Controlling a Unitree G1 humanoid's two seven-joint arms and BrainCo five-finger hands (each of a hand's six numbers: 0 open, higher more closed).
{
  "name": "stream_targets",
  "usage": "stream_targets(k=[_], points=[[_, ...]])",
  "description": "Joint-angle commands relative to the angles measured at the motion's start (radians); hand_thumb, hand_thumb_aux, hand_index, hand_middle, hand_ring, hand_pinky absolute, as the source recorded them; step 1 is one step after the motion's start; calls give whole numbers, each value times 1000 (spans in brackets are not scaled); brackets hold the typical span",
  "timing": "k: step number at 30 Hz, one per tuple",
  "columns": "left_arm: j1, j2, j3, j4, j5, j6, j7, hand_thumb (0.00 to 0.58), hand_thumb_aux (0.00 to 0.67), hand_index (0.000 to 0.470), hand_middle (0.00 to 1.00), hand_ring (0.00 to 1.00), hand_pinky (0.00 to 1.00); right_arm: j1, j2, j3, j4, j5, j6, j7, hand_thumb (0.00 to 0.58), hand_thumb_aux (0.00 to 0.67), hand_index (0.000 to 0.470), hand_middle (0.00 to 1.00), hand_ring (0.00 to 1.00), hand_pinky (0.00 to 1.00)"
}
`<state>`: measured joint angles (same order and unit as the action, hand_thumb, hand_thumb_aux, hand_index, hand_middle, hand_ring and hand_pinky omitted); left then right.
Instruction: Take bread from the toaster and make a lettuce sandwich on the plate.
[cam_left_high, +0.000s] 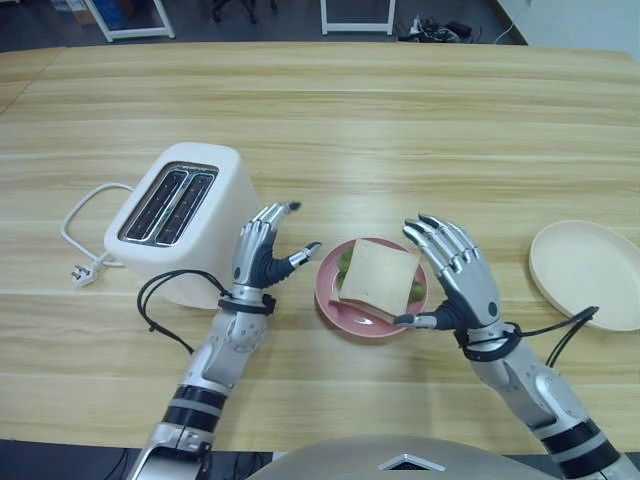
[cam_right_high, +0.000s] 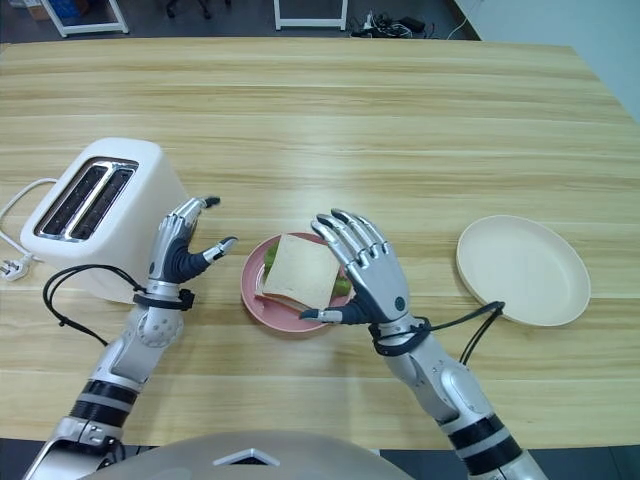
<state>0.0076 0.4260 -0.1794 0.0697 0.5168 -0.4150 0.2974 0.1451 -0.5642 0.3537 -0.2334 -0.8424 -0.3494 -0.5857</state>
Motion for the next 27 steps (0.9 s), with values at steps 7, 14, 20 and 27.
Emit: stream_targets(k=[7,14,20,27], points=[[336,260,85,-351,-220,211,-545,580,670,470,1000,1000,1000,291,-189,-198,92,119,-71,239,580,670,470,1000,1000,1000],[287,221,-39,-268,-103,352,-660,580,670,470,1000,1000,1000,218,-120,-63,234,-1,-81,317,580,670,470,1000,1000,1000],[189,142,-137,-119,-20,359,-630,580,670,470,1000,1000,1000,133,-50,23,291,-53,-86,321,580,670,470,1000,1000,1000],[44,31,-230,71,37,341,-589,580,670,470,1000,1000,1000,-58,36,110,437,-111,-91,294,580,670,470,1000,1000,1000]])
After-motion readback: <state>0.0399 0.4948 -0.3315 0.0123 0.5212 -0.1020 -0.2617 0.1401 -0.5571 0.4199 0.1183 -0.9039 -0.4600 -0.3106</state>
